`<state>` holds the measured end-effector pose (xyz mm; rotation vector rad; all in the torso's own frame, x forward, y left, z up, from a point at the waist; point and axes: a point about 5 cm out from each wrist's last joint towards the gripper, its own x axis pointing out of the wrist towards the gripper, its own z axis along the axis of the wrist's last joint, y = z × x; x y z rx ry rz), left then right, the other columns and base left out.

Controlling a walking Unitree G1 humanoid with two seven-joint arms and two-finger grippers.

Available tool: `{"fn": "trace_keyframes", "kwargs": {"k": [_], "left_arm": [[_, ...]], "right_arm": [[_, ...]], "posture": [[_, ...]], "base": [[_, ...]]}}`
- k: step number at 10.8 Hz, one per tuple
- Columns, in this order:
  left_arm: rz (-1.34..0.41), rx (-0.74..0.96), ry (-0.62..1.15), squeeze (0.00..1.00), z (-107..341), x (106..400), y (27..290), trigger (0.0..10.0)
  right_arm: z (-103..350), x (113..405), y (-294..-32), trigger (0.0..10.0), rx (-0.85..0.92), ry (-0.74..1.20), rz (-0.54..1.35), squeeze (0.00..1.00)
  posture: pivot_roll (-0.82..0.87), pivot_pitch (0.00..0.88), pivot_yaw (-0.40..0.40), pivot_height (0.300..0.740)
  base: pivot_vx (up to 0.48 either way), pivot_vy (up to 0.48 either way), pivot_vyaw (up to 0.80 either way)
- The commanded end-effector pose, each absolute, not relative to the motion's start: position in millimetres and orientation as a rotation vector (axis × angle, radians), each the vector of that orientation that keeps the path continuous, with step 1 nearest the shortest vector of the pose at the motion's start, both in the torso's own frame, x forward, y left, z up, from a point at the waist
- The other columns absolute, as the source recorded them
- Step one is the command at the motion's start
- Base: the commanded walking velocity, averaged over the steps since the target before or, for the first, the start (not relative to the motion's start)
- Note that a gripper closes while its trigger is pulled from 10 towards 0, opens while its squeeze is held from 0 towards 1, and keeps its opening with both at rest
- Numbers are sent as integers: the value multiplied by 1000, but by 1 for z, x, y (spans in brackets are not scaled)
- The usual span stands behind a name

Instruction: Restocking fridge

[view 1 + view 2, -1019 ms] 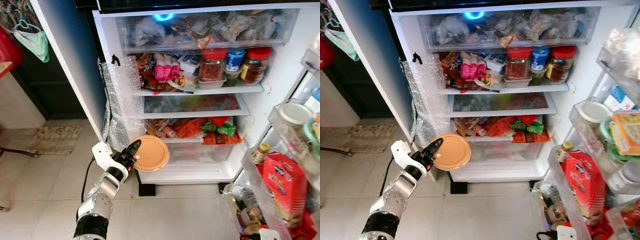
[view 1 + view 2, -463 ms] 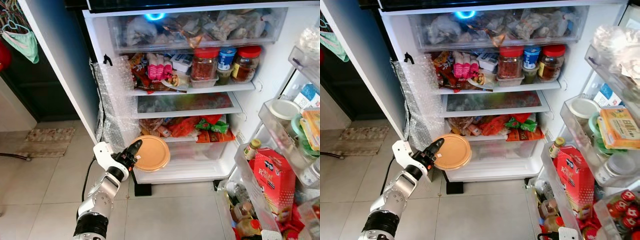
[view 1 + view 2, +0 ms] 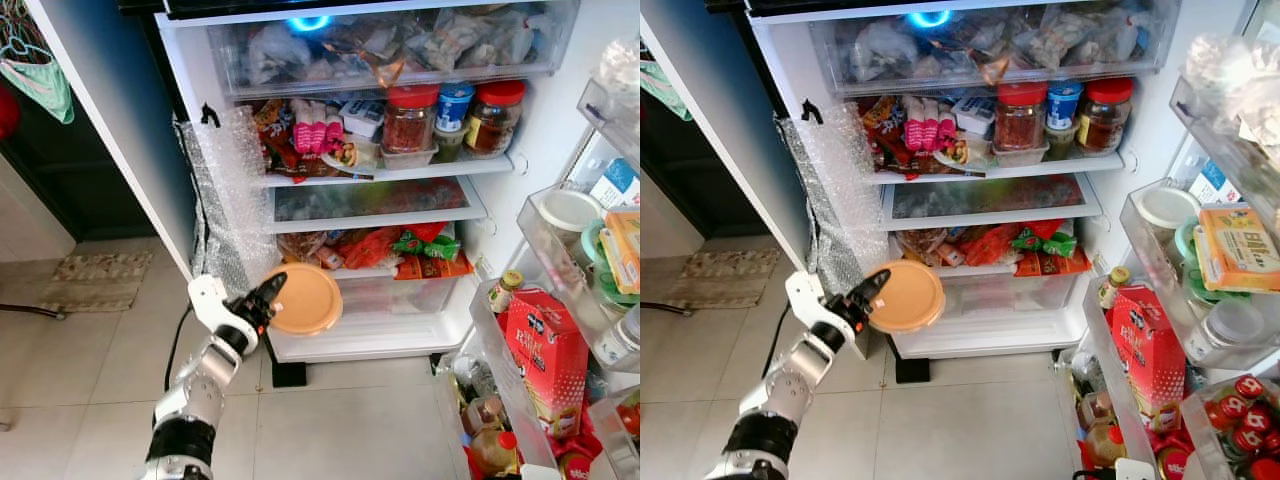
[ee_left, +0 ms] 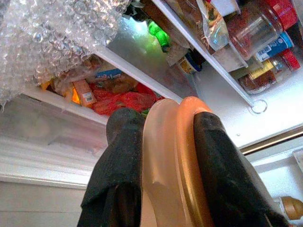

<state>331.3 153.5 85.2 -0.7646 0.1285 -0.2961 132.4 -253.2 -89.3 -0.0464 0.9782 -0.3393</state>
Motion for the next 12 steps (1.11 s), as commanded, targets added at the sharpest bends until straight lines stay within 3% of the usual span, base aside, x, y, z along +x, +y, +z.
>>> {"fn": "trace_keyframes", "kwargs": {"k": [1,12], "left_arm": [[-325,-769,149,0,86,333,151,10000],[-346,-761,146,0,93,343,149,10000]], "right_arm": [[-90,126,-257,10000,-44,992,-377,0],[-85,149,-245,10000,-47,933,-404,0]], "posture": [[-61,119,57,740],[-13,106,71,740]], "base": [[0,0,0],[272,0,0]]}}
